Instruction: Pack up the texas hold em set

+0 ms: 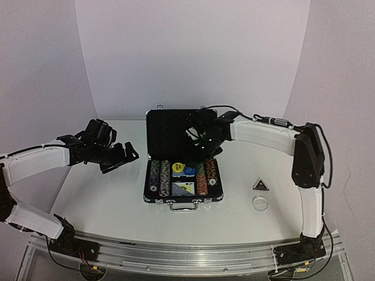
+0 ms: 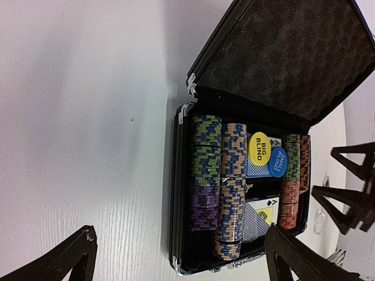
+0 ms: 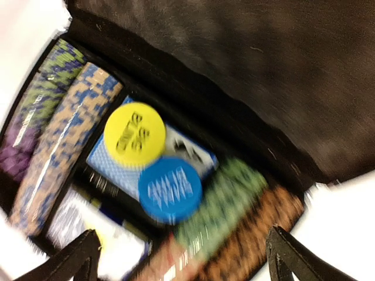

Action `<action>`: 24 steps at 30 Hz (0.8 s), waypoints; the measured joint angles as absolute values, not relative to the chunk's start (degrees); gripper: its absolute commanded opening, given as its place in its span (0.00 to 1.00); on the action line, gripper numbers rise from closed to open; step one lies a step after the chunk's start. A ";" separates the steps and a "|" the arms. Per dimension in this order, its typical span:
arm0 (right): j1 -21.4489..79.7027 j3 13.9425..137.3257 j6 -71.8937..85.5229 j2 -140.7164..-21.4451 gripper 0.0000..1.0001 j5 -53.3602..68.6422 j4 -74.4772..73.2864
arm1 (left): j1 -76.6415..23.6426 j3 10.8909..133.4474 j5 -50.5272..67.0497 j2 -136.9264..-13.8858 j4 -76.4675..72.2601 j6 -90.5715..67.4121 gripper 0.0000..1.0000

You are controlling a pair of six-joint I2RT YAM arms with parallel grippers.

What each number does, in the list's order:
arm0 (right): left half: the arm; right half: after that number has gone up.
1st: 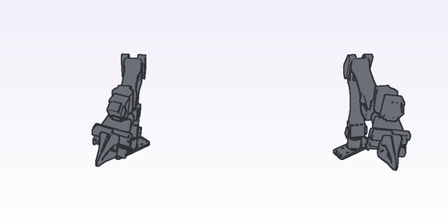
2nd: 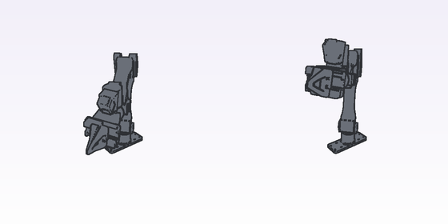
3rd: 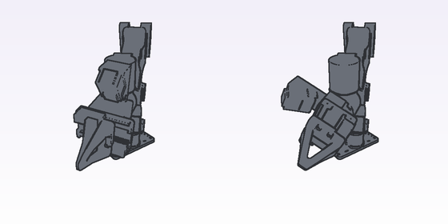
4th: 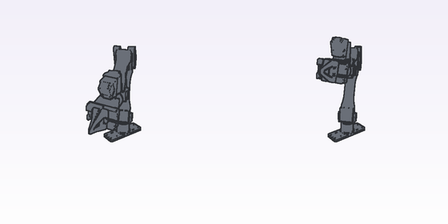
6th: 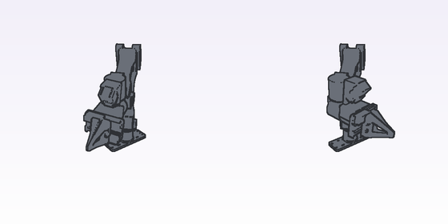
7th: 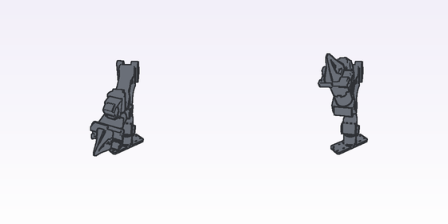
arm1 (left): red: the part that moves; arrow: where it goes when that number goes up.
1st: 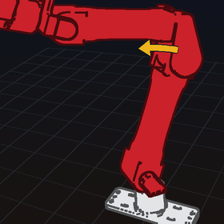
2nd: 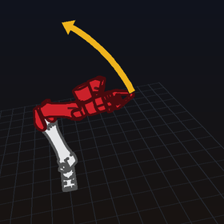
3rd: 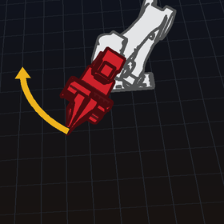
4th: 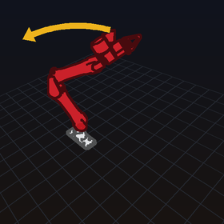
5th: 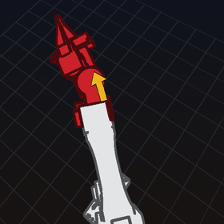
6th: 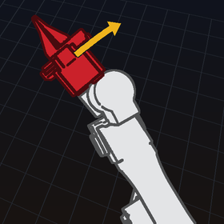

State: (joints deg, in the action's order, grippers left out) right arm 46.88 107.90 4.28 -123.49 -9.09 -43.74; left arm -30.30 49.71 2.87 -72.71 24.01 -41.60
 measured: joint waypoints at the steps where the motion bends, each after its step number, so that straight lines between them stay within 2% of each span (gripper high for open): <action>1: 46.72 105.36 5.25 -120.23 0.98 -9.32 -44.06 | -30.30 49.71 2.87 -72.69 24.01 -41.60 1.00; 6: 42.95 89.74 11.79 -104.21 0.98 -10.42 -42.97 | -30.30 49.71 2.90 -72.69 23.97 -41.60 1.00; 11: 31.07 73.77 17.20 -93.88 0.98 -10.91 -43.29 | -30.30 49.71 3.01 -72.69 23.55 -41.60 1.00; 16: 22.75 64.51 21.41 -92.88 0.98 -10.05 -44.67 | -30.30 49.71 3.18 -73.32 22.65 -41.58 1.00; 24: 20.64 64.18 35.66 -96.55 0.98 -8.52 -44.04 | -30.30 49.71 4.86 -76.35 21.42 -41.37 1.00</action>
State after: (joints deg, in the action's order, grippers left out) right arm 20.64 64.18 35.66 -96.55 -8.52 -44.04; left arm -30.30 49.71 4.86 -76.35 21.42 -41.37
